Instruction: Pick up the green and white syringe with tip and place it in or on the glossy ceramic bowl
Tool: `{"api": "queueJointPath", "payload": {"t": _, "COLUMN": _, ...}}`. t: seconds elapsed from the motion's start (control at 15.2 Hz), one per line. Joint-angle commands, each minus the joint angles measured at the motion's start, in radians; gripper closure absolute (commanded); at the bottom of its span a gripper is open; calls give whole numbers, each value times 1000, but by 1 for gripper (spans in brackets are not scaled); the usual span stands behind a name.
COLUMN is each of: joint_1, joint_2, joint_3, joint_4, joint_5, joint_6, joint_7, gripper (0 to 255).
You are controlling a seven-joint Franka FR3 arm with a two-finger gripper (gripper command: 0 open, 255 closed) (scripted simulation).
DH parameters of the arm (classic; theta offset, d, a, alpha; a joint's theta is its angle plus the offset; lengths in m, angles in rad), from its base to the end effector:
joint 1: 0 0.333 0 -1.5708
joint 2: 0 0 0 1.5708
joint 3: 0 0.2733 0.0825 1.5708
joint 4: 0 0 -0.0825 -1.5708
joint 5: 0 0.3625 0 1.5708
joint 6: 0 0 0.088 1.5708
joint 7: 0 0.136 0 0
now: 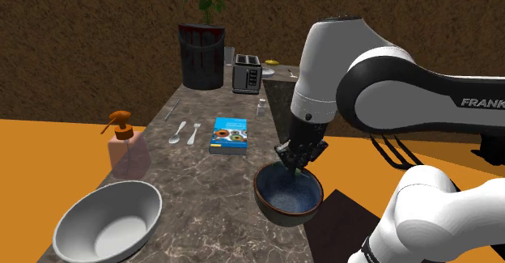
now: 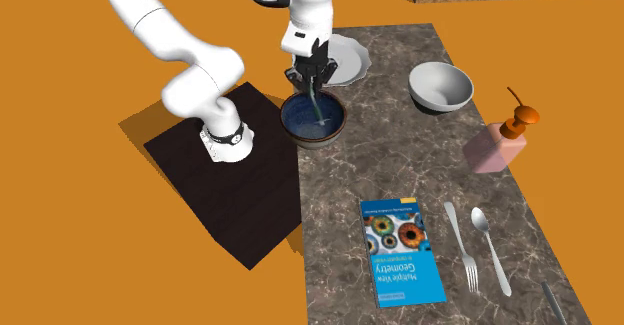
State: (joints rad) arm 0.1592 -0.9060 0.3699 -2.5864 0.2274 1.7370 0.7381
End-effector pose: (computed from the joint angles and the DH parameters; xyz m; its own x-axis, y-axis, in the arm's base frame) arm 0.2575 0.1775 0.4574 0.9287 -0.3653 0.0633 -0.3675 -0.9296 0.0280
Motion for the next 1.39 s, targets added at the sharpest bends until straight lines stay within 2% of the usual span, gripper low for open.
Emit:
{"api": "queueJointPath", "payload": {"t": 0.0, "joint_1": 5, "joint_2": -7, "joint_3": 6, "joint_4": -34, "joint_5": 8, "joint_6": 26, "joint_7": 0, "gripper": 255}}
{"api": "queueJointPath", "payload": {"t": 0.59, "joint_1": 20, "joint_2": 2, "joint_3": 41, "joint_4": -146, "joint_5": 40, "joint_6": 147, "joint_7": 2, "gripper": 255}}
{"api": "queueJointPath", "payload": {"t": 1.12, "joint_1": 20, "joint_2": 2, "joint_3": 41, "joint_4": -146, "joint_5": 40, "joint_6": 147, "joint_7": 2, "gripper": 255}}
{"api": "queueJointPath", "payload": {"t": 1.19, "joint_1": 20, "joint_2": 2, "joint_3": 41, "joint_4": -146, "joint_5": 40, "joint_6": 147, "joint_7": 2, "gripper": 0}}
{"api": "queueJointPath", "payload": {"t": 1.32, "joint_1": 20, "joint_2": 2, "joint_3": 41, "joint_4": -146, "joint_5": 40, "joint_6": 147, "joint_7": 2, "gripper": 0}}
